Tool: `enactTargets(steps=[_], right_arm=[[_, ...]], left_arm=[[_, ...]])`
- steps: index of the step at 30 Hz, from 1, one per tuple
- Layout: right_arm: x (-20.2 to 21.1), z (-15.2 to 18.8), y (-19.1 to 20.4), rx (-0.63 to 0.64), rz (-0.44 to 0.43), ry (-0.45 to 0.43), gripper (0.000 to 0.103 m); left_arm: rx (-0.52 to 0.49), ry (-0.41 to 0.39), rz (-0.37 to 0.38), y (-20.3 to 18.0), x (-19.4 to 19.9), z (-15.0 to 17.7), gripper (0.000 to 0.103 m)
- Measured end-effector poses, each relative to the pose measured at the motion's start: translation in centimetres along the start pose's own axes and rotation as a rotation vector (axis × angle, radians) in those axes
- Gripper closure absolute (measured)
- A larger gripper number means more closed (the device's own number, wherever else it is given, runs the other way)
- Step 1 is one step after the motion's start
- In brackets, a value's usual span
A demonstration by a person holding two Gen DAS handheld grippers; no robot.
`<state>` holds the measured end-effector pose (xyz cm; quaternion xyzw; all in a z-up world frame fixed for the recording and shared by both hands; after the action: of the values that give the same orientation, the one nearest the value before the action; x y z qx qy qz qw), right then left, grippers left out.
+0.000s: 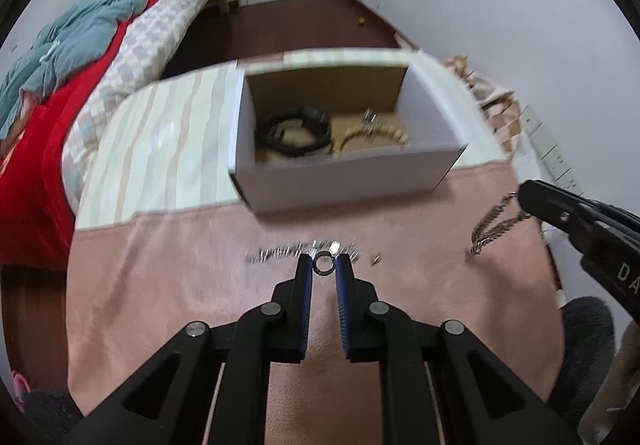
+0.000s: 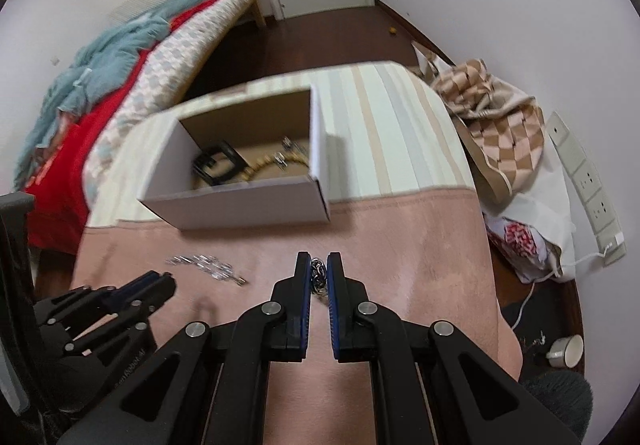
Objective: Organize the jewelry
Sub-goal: 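Grasp the thick silver curb chain with the right gripper while the left gripper grasps the second black ring, then carry the chain and ring into the box and open both grippers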
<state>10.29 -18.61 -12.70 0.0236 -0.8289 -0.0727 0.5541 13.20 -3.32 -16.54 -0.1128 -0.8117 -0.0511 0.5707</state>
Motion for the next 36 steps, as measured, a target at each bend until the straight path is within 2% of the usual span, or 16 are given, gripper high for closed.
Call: enactTargets(steps=[6,9,12,17,21,27,34,35,36], right_arm=[[4.4,-3.2,1.3,0.020,-0.065,-0.076,0.095],[6.4,-5.8,1.9,0.044,-0.084,-0.125,0.095],[6.5,-8.7,2.4,0.070,-0.083,-0.141,0.095],[2.8,-13.2,2.5,0.094,-0.085,-0.072,0.095],[-1.2,-14.8,2.4,0.092,-0.094,0.004,0.095],[-6.0,-15.2,2.5,0.102,-0.105,0.095,0.095],[-8.7,-15.3,2.6,0.096,-0.112,0.188,0.094],[-8.6,-15.3,2.5,0.096,-0.108,0.190,0.094],[-8.5,-15.3,2.5,0.096,-0.106,0.190,0.094]], left_arm=[[-0.005,-0.072,0.035,0.4,3.6,-3.1,0.094],[0.008,-0.101,0.028,1.2,4.4,-4.9,0.094],[0.024,-0.076,0.045,2.4,3.6,-6.6,0.094],[0.035,-0.027,0.049,3.8,1.3,-8.7,0.094],[0.057,0.027,0.075,4.8,-1.1,-10.2,0.094],[0.076,0.091,0.113,5.4,-3.9,-12.4,0.094],[0.130,0.146,0.123,6.1,-5.2,-14.2,0.090],[0.138,0.146,0.122,6.2,-5.1,-14.2,0.089],[0.142,0.146,0.118,6.3,-5.0,-14.1,0.081]])
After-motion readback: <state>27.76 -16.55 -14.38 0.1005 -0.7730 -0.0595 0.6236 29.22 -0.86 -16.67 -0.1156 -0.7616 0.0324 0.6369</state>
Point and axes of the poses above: each gripper's, at about its wrist camera, not at the fingertips, and x roughly against the way its jaws point, y to its left, z to its underside, the point moved 1 cm from there along -x, roughly the way its jaws point, and after that the axes turned 9 degrees about y, right-handed, at the moved point
